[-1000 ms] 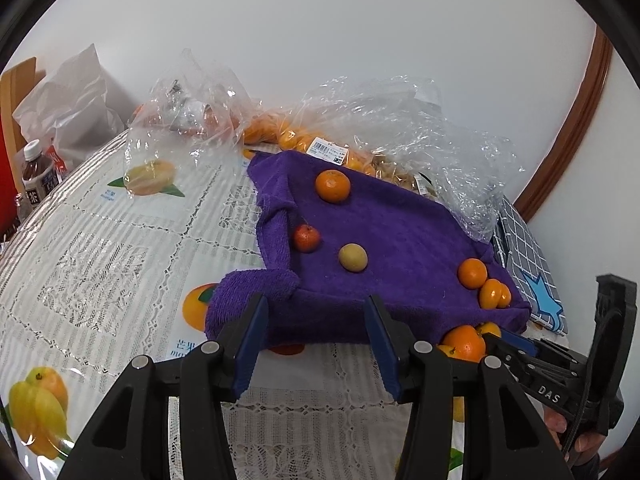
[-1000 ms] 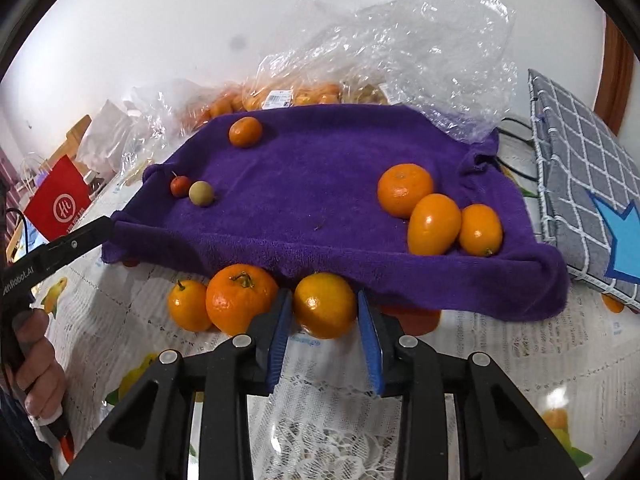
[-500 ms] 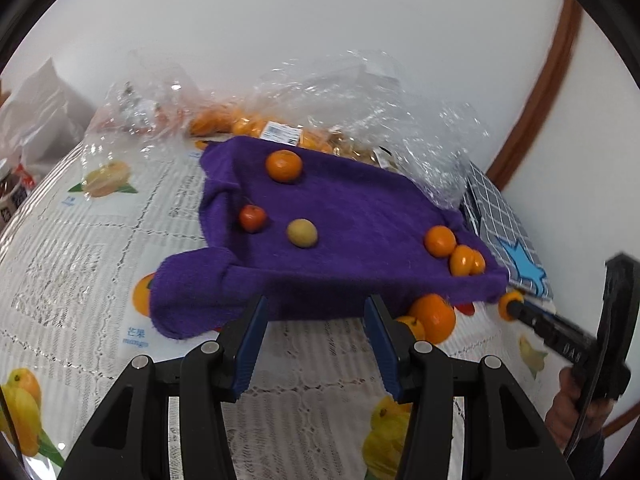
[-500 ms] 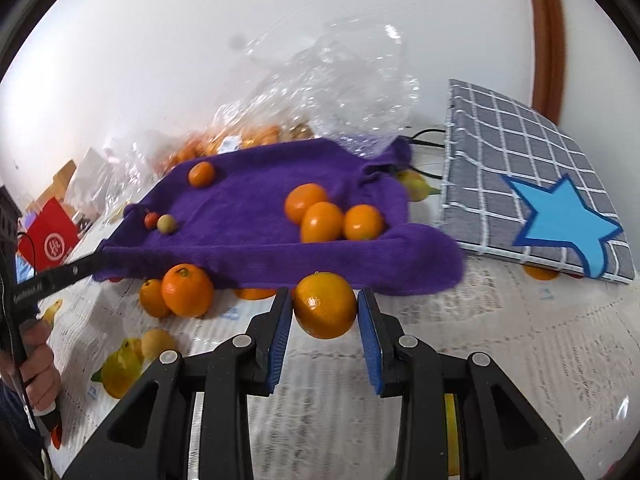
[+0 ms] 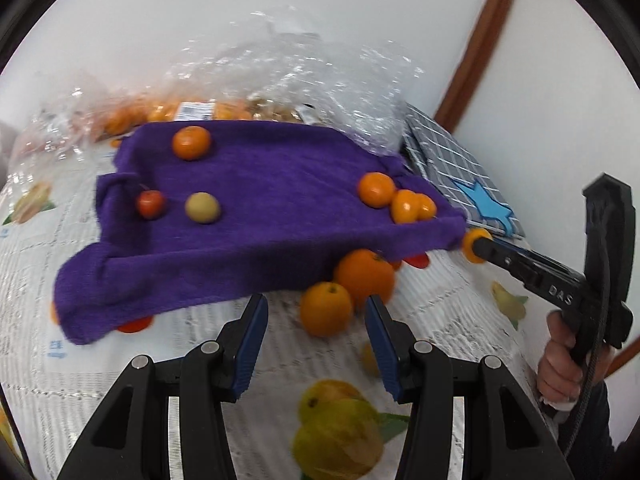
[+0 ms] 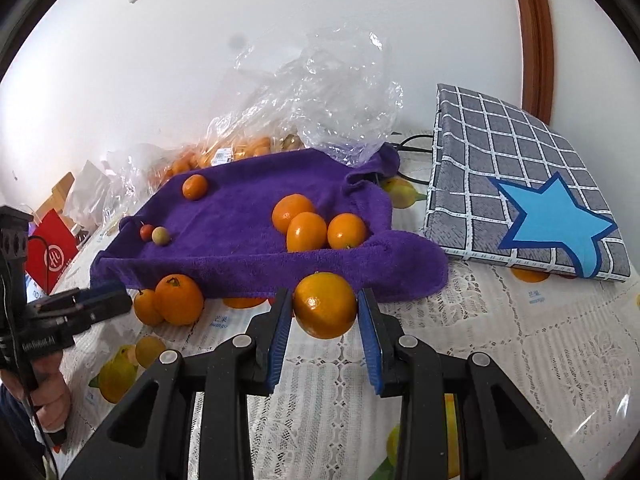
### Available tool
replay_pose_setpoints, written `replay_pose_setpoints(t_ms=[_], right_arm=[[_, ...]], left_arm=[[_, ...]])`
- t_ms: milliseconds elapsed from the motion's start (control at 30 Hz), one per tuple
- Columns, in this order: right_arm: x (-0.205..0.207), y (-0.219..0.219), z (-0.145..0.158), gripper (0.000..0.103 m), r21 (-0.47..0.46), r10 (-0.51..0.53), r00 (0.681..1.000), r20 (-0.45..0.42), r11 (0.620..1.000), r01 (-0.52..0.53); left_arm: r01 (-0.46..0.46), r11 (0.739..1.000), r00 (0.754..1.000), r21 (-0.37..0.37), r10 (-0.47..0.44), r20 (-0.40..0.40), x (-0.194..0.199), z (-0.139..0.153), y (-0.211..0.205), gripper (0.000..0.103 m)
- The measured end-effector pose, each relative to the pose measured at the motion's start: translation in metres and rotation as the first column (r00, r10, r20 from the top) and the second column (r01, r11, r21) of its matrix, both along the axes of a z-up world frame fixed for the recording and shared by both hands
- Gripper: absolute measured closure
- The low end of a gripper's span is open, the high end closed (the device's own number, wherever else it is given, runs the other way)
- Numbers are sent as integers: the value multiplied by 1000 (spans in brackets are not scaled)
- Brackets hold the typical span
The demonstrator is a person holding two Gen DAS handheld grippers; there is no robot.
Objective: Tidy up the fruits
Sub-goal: 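Grasp a round orange with the right gripper while the left gripper grasps a mandarin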
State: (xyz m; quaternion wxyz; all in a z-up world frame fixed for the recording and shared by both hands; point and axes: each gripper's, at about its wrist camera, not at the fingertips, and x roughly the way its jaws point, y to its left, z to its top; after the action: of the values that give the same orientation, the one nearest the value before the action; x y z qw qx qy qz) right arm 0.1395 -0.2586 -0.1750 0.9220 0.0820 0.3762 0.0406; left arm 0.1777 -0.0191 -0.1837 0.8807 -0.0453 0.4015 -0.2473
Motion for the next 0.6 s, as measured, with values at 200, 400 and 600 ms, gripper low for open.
replay_pose_setpoints(t_ms=[200,400,600], right_arm=[[0,-4,0,70,14,-12,1000,-5,1000,12],[-1,-2,0,70,12,-8,1000,-4,1000,8],[0,2,-3,70,-4,3,1000,-13,1000,-3]], left_arm=[[-9,1000,998,5,9,-54,10,-7,-5,55],[11,999,995,30,-8,-97,17,-14,-18,67],[14,999,997,29,-11,-77,13,-12,-18,73]])
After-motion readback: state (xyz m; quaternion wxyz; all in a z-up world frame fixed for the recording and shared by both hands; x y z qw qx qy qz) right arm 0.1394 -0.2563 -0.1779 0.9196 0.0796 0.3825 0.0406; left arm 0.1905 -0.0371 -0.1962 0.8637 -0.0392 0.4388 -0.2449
